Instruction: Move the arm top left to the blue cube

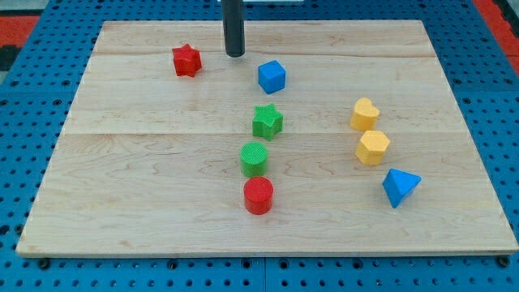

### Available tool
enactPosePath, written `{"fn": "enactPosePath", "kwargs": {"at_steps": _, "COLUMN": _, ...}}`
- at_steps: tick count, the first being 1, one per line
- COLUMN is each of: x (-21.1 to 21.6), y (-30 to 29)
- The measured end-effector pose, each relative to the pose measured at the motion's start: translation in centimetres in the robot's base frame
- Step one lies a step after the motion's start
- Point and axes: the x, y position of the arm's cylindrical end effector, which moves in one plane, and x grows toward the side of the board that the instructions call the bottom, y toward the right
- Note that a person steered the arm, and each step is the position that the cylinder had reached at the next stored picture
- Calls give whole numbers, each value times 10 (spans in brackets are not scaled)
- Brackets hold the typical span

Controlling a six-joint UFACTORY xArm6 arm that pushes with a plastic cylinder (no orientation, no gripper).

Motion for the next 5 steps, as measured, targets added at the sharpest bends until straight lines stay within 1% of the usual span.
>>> {"fn": "enactPosePath", "kwargs": {"at_steps": 5, "x": 0, "y": -9}}
